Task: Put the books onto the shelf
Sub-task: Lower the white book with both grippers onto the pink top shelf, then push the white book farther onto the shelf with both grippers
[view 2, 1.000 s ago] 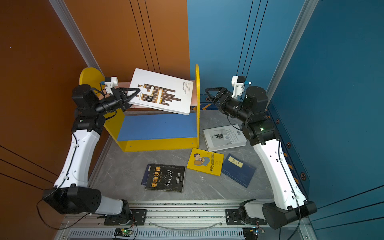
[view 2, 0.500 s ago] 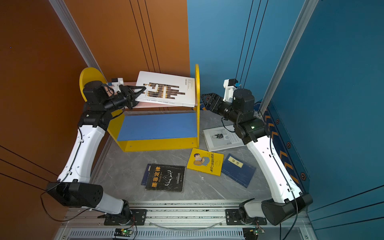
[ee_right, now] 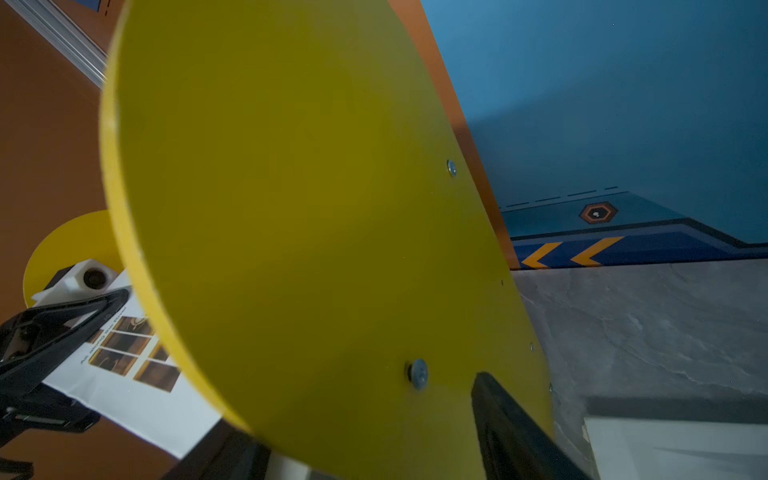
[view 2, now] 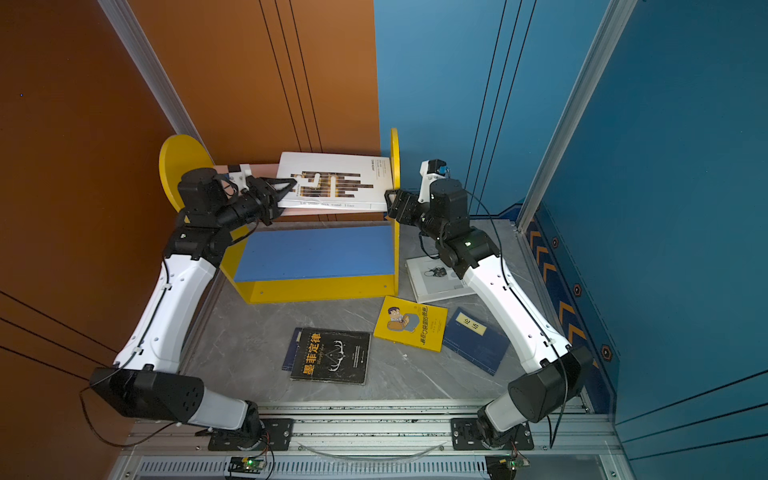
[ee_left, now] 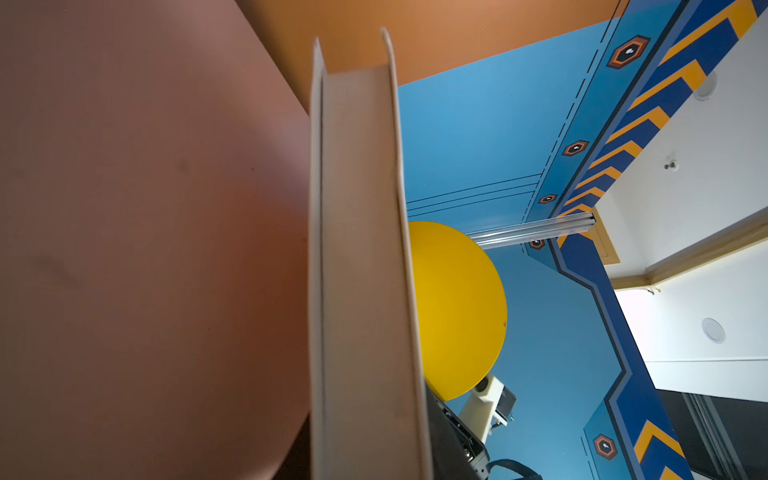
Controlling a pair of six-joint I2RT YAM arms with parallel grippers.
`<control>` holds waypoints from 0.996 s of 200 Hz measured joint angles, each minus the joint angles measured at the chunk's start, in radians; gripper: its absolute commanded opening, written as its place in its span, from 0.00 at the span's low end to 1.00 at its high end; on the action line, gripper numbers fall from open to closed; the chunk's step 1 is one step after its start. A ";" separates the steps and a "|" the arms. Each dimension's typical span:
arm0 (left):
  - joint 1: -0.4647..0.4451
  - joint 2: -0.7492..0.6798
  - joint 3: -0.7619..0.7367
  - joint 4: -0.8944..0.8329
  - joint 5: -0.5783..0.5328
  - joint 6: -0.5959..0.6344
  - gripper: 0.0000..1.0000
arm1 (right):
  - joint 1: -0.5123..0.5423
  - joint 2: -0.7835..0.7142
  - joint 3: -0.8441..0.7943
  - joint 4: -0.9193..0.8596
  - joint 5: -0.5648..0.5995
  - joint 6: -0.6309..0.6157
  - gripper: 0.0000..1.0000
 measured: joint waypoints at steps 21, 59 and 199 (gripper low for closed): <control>-0.009 0.000 -0.014 -0.002 -0.032 0.027 0.48 | 0.010 0.001 0.000 0.004 0.040 -0.004 0.73; -0.019 -0.033 -0.016 -0.015 -0.084 0.084 0.66 | 0.026 -0.001 -0.004 0.010 0.109 -0.022 0.72; -0.045 -0.112 0.040 -0.288 -0.188 0.764 0.88 | 0.021 -0.066 -0.048 0.018 0.103 -0.150 0.77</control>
